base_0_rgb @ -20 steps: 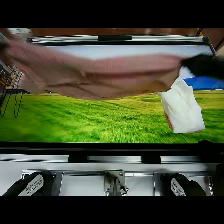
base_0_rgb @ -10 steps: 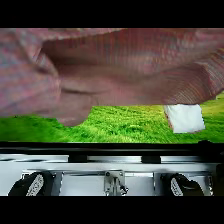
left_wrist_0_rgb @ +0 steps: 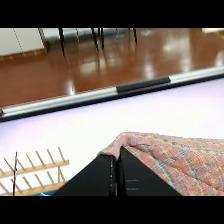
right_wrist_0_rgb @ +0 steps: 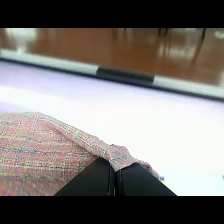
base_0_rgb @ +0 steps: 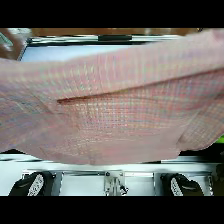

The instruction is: Fold the shirts.

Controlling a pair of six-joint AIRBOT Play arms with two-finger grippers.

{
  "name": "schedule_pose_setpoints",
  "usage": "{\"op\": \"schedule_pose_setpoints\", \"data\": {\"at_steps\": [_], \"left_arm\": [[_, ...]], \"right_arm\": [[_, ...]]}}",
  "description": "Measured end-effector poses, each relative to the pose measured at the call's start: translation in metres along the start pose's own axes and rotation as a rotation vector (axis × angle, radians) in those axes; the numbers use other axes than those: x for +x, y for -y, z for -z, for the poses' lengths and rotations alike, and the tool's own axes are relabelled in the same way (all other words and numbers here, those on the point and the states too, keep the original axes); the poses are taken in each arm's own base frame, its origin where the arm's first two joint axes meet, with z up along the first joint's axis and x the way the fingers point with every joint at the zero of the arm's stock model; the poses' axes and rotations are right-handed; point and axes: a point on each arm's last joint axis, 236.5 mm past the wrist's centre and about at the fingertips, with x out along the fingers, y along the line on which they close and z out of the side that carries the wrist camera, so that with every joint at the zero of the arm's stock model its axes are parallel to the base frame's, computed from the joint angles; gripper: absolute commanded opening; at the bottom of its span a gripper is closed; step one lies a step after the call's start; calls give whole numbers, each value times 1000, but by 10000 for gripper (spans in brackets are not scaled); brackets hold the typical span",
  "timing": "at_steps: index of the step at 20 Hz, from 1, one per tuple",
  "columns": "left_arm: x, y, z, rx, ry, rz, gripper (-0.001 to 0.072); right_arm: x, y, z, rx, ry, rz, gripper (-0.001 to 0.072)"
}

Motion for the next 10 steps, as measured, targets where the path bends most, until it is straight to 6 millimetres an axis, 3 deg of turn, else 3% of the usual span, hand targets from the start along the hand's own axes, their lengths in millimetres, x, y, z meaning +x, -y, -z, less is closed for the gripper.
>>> {"op": "schedule_pose_setpoints", "data": {"at_steps": [5, 10], "left_arm": [[-20, 7, 1, 6, 16, -25, 26], [-48, 20, -16, -17, 119, -45, 26]], "right_arm": [[-11, -14, 10, -9, -29, -33, 48], [-30, -23, 0, -11, 35, -27, 48]]}}
